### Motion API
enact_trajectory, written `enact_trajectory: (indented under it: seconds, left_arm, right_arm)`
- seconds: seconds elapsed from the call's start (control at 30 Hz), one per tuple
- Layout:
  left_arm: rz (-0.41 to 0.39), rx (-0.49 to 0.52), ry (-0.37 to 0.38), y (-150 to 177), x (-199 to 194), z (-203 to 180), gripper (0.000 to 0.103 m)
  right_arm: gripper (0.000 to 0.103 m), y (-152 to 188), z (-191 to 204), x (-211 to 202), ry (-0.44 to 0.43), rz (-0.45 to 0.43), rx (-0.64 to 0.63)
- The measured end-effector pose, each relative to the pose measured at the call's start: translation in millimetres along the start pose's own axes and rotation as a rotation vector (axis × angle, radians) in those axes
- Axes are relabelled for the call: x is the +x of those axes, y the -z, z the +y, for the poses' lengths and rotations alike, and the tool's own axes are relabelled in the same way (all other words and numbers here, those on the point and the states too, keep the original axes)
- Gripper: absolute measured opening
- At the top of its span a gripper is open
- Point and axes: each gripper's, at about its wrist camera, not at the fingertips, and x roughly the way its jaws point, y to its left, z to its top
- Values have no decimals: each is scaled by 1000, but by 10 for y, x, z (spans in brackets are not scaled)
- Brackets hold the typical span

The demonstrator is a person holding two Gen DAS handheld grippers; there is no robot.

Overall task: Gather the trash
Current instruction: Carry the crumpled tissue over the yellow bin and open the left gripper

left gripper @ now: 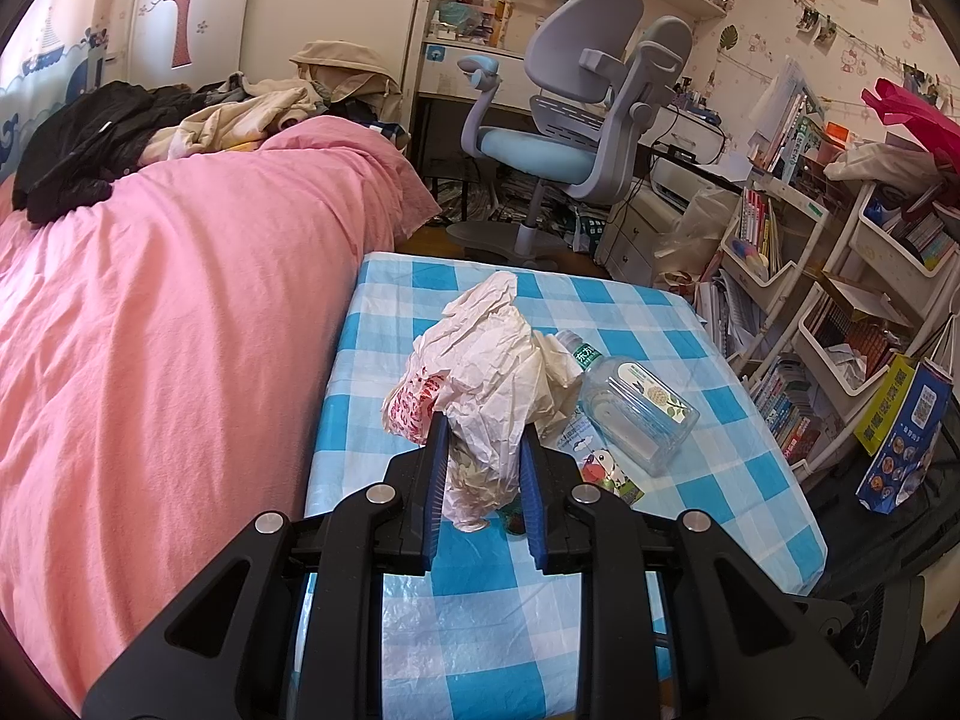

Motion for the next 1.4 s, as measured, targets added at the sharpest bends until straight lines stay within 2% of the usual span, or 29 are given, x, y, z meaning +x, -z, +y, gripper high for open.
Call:
enact_trajectory:
  seconds: [0.23, 0.5, 0.9, 1.07, 1.13, 1.23, 1.3, 1.4]
  left_arm:
    - [1, -1, 0, 3, -1, -2, 21]
    - [42, -77, 0, 179, -65, 248, 21]
    - [149, -109, -21, 1023, -472, 185, 21]
    - [288, -62, 11, 1514, -575, 2, 23]
    - [330, -9, -4, 1652, -598, -55, 31]
    - [291, 17, -27, 1651, -702, -34, 41]
    - [213, -2, -51, 1536, -799, 15, 50]
    - [115, -24, -98, 1336, -880, 101, 55]
  right_arm:
    - [54, -31, -22, -16, -2, -6, -3]
    - [55, -57, -59, -197, 7, -53, -6]
    - [58, 32, -249, -418, 51, -85, 23]
    - [59, 55, -242, -432, 61, -74, 25]
    - [59, 44, -235, -456, 70, -72, 25]
    - [62, 41, -232, -490, 85, -68, 27]
    - [63, 43, -217, -498, 96, -58, 17]
    - [65, 30, -203, -456, 99, -35, 4]
